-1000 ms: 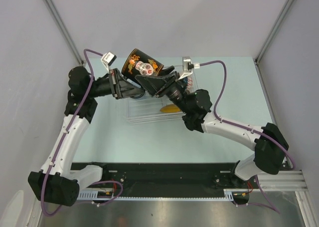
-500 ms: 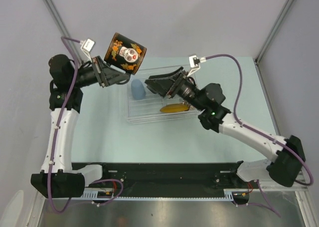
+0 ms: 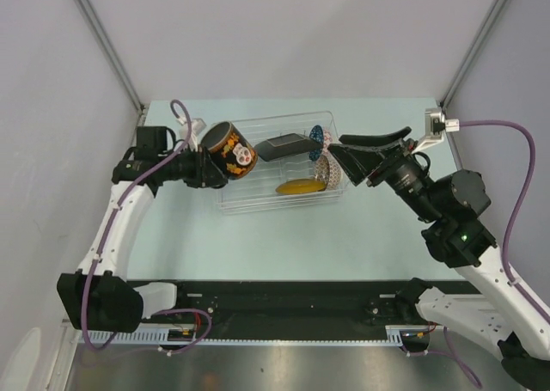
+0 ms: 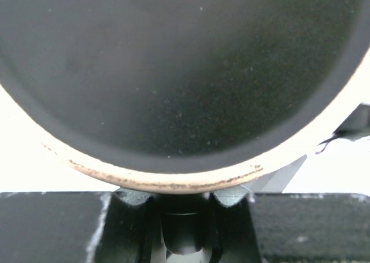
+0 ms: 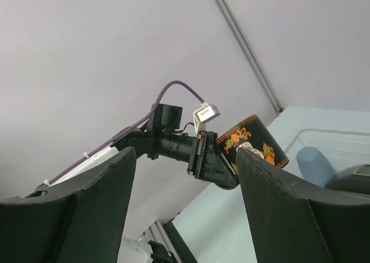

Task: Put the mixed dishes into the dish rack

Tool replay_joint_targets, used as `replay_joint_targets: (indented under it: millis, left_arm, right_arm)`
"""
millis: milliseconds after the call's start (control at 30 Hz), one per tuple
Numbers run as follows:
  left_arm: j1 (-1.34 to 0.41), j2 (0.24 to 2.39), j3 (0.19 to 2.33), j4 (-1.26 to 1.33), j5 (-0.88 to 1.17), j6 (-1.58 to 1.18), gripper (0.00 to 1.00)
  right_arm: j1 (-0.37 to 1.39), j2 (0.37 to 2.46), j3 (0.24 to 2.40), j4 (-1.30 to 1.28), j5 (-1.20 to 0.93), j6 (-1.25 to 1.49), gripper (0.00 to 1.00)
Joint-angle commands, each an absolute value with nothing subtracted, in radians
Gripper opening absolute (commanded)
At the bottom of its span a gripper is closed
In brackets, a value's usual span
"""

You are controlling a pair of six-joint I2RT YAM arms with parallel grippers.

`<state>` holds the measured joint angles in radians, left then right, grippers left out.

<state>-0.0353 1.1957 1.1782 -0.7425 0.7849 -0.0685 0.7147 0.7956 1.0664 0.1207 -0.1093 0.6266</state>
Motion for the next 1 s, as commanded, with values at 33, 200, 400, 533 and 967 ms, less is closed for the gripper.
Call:
replay_joint_targets:
  millis: [33, 200, 400, 533, 967]
  left_arm:
    - [-0.118, 1.169, 1.157, -0.598, 0.703, 0.041, 0.0]
    - [-0.146, 1.196, 1.106, -0.539, 0.649, 0.032, 0.0]
    - [-0.175, 1.241, 1.077, -0.483, 0.552, 0.067, 0.0]
    - [-0.196, 1.273, 1.06, -0.453, 0.47, 0.089, 0.0]
    - [-0.255, 1.354, 1.022, -0.367, 0.379, 0.068, 0.0]
  right_arm:
    - [0.692, 0.788, 1.054, -0.032, -0.084, 0.592, 0.75]
    - [0.68, 0.775, 1.031, -0.044, -0.08, 0.598, 0.75]
    - [0.654, 0.753, 1.016, -0.058, -0.083, 0.612, 0.76]
    - [0.638, 0.742, 1.008, -0.069, -0.086, 0.621, 0.76]
    - [0.595, 0.719, 0.996, -0.098, -0.106, 0.632, 0.77]
